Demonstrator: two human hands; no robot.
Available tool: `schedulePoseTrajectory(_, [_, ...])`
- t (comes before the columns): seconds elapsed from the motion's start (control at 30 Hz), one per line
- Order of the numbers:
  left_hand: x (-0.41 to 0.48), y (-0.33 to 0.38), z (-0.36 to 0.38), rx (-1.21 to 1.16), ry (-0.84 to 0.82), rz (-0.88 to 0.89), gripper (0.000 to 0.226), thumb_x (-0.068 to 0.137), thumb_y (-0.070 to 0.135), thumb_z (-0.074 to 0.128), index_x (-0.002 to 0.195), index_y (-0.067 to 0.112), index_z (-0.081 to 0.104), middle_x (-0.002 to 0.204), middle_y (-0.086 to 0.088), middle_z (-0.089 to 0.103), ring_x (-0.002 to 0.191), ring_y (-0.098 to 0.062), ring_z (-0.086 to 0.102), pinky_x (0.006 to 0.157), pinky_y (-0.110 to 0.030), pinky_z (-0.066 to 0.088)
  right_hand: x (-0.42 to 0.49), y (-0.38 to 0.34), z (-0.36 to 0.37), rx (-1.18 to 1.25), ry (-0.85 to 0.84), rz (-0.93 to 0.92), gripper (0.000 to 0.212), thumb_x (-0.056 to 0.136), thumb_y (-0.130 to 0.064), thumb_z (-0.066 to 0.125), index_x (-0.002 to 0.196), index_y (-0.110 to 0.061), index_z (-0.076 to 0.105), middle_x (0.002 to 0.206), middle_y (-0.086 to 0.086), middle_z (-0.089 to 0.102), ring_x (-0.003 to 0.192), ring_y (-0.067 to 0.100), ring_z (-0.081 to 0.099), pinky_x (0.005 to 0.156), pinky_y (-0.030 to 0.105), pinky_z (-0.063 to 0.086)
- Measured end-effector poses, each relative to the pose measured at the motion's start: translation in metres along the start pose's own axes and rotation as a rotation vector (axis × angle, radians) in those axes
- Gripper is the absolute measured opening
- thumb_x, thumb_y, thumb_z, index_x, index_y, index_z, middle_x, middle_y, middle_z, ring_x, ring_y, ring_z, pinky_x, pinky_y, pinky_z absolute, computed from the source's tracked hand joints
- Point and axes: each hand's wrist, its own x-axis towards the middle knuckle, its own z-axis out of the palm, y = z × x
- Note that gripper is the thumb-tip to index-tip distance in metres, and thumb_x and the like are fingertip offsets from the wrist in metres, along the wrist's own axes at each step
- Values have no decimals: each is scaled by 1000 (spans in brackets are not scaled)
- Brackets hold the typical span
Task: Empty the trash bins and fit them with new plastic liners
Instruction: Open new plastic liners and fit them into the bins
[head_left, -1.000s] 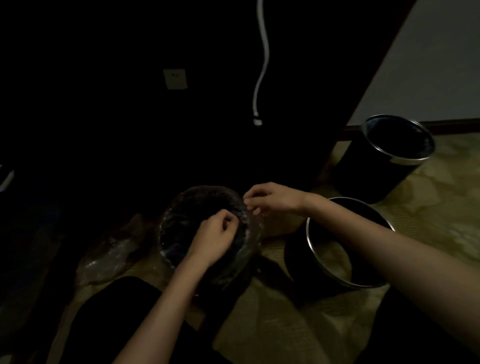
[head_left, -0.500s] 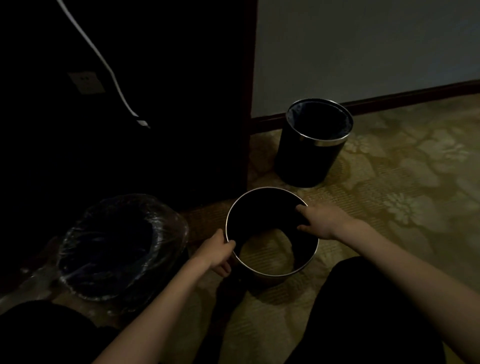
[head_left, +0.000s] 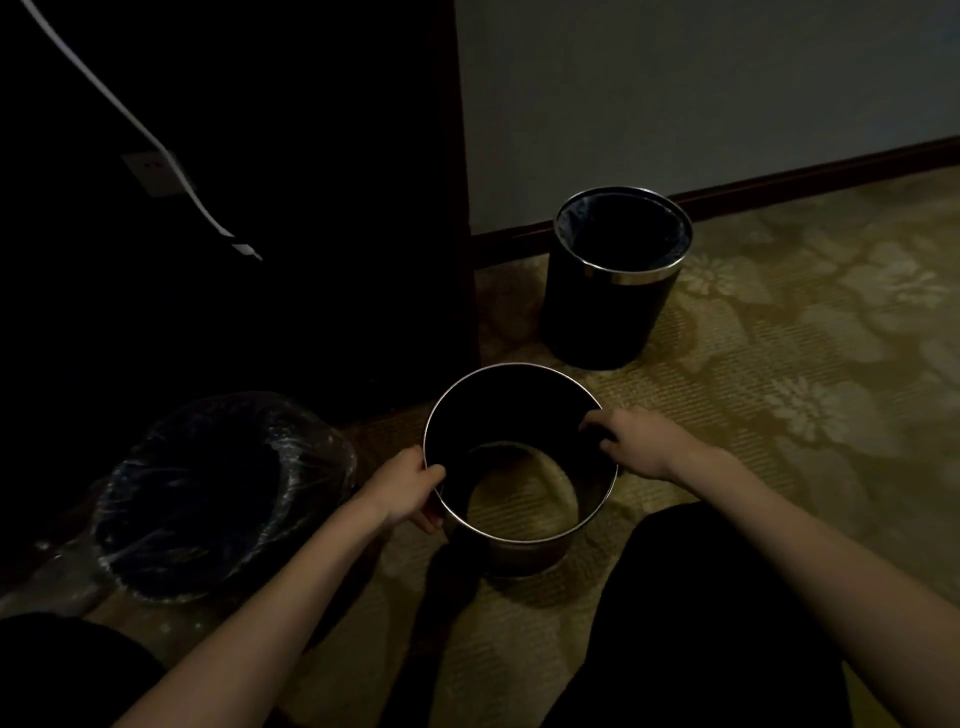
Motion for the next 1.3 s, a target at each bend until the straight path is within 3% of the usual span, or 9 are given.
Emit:
schedulePoseTrajectory(0.1, [-18, 24, -25, 7, -3, 40, 16, 102, 8, 41, 111, 0, 51, 91, -25, 66, 49, -21, 64, 46, -30, 56, -12, -7, -30, 85, 41, -29, 42, 94, -16, 54, 133, -31, 53, 106, -1, 68, 99, 20, 66, 82, 30, 50])
schedulePoseTrajectory(0.2, [-46, 43, -58, -12, 35, 81, 15, 101, 5, 41, 105, -5, 52, 73, -20, 65, 44, -21, 62, 41, -30, 53, -29, -28, -68, 151, 94, -116, 37, 94, -16, 55, 125, -37, 55, 78, -12, 67, 75, 5, 70, 65, 18, 49])
schedulePoseTrajectory(0.33, [-96, 58, -107, -6, 116, 136, 13, 98, 1, 40, 89, -3, 49, 52, -14, 62, 42, -25, 61, 38, -29, 51, -57, -77, -120, 71, 213, -222, 36, 92, -20, 56, 122, -40, 59, 67, -10, 70, 62, -4, 65, 73, 33, 56])
schedulePoseTrajectory(0.43, [-140, 64, -146, -30, 181, 170, 12, 96, 0, 40, 93, -8, 49, 52, -16, 62, 41, -26, 60, 36, -28, 48, -80, -123, -160, -9, 316, -307, 35, 89, -23, 54, 118, -43, 60, 59, -11, 66, 58, -8, 61, 59, 13, 44])
schedulePoseTrajectory(0.5, [-171, 63, -172, -52, 231, 195, 16, 96, 0, 39, 97, -13, 48, 52, -18, 61, 38, -26, 58, 34, -26, 46, -93, -156, -182, -18, 379, -370, 35, 86, -25, 52, 115, -42, 62, 54, -12, 64, 55, -10, 59, 57, 7, 39])
schedulePoseTrajectory(0.73, [-253, 24, -250, -89, 428, 255, 20, 96, 0, 41, 83, -9, 53, 52, -21, 59, 37, -26, 56, 33, -27, 44, -98, -265, -201, 34, 371, -536, 36, 89, -31, 44, 119, -42, 60, 62, -10, 69, 56, -5, 64, 55, 13, 44])
schedulePoseTrajectory(0.93, [-273, -34, -294, -109, 455, 210, 20, 96, -1, 41, 84, -7, 55, 55, -20, 62, 41, -28, 60, 35, -30, 48, -71, -338, -171, -14, 424, -569, 40, 93, -31, 41, 129, -36, 57, 63, -5, 66, 63, -8, 61, 57, 10, 40])
schedulePoseTrajectory(1.23, [-267, -75, -310, -139, 469, 197, 18, 98, 2, 43, 91, -11, 54, 65, -24, 56, 43, -25, 62, 37, -28, 49, -51, -372, -134, -61, 480, -559, 38, 100, -25, 45, 137, -30, 52, 84, -4, 66, 72, 3, 63, 64, 20, 47])
schedulePoseTrajectory(1.3, [-261, -81, -311, -149, 460, 202, 18, 98, 3, 44, 89, -6, 56, 65, -22, 58, 44, -25, 63, 38, -29, 50, -43, -373, -129, -91, 497, -544, 38, 100, -26, 45, 137, -32, 52, 82, -7, 64, 71, 1, 59, 62, 17, 41])
